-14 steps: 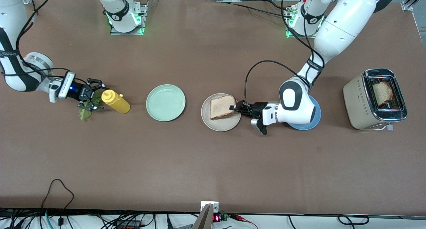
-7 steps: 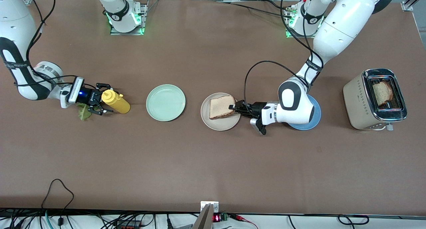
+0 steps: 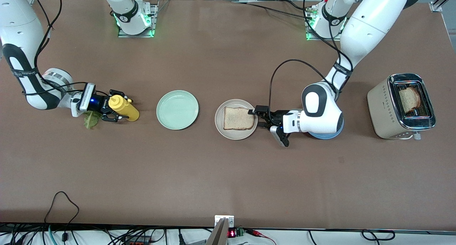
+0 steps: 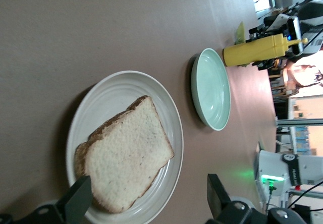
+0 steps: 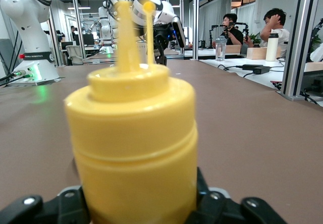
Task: Make sandwich in beige plate with both arms
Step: 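Lift the mustard bottle with the right gripper while the left gripper withdraws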
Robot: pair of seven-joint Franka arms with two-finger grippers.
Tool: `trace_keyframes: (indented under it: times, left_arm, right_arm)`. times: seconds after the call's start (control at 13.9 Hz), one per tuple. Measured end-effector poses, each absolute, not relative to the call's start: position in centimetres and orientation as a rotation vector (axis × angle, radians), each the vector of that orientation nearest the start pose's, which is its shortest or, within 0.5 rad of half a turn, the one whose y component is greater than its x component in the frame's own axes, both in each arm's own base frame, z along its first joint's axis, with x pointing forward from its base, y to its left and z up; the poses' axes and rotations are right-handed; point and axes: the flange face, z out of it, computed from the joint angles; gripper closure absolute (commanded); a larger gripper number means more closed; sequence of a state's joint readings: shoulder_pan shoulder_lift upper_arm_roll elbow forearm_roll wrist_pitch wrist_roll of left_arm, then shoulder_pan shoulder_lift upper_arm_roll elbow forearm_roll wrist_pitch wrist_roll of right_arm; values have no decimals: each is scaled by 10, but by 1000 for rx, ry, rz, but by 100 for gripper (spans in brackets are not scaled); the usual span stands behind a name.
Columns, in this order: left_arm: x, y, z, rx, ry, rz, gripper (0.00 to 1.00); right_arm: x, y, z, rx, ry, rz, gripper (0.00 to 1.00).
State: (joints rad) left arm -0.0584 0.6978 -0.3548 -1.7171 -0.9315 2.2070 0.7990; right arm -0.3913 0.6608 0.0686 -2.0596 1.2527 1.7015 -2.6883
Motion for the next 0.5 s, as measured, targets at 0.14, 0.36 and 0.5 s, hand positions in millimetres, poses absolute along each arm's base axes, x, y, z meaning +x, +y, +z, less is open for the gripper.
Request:
trace_keyframes:
  times: [0.14, 0.36, 0.5]
  left_arm:
    - [609, -266, 228, 2226, -594, -53, 0]
    - [606, -258, 263, 2407, -725, -155, 0]
    - [604, -244, 287, 2551, -852, -219, 0]
  right_arm:
    - [520, -66, 122, -1441, -1313, -1151, 73]
    - [547, -48, 158, -1495, -1389, -1100, 73]
    - [569, -28, 202, -1580, -1469, -1008, 72]
